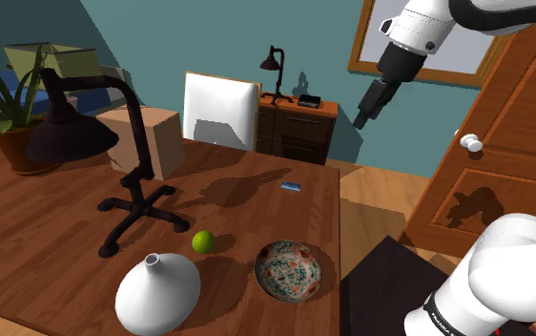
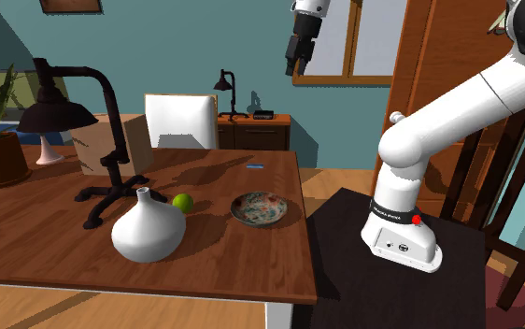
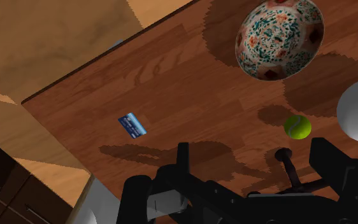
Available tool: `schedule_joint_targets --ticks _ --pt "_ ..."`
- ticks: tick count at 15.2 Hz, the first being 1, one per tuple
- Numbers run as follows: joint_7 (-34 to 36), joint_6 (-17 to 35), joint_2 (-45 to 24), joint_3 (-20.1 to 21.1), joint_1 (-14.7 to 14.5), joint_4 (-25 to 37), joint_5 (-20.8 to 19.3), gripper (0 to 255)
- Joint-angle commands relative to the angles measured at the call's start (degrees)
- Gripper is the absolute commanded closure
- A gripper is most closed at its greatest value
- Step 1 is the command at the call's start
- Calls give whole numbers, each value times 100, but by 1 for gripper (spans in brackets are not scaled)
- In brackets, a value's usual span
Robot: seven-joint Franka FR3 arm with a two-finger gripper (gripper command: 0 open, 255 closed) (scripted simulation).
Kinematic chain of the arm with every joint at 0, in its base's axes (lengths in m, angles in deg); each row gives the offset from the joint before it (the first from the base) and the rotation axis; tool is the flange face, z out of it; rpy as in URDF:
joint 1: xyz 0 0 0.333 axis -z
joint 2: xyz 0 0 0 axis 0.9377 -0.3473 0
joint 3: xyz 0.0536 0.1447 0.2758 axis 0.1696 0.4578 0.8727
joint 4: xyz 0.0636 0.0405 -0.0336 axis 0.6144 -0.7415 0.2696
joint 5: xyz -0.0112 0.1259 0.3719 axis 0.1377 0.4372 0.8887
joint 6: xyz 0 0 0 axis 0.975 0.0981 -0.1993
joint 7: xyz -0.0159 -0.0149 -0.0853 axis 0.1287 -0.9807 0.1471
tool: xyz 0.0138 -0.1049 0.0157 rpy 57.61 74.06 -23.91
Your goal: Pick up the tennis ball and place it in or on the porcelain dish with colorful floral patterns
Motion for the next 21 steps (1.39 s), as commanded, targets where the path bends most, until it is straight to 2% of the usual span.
schedule_joint_targets --ticks 1,7,13,17,21 --pt "0 0 0 0 0 0 0 0" --pt "611 1014 -389 597 -63 -562 262 0" --pt "1247 2061 -1099 1231 -83 -832 431 0" --pt "1719 2754 -1740 1673 -41 -843 424 0" --pt "2271 3411 -2499 2132 71 -718 249 0"
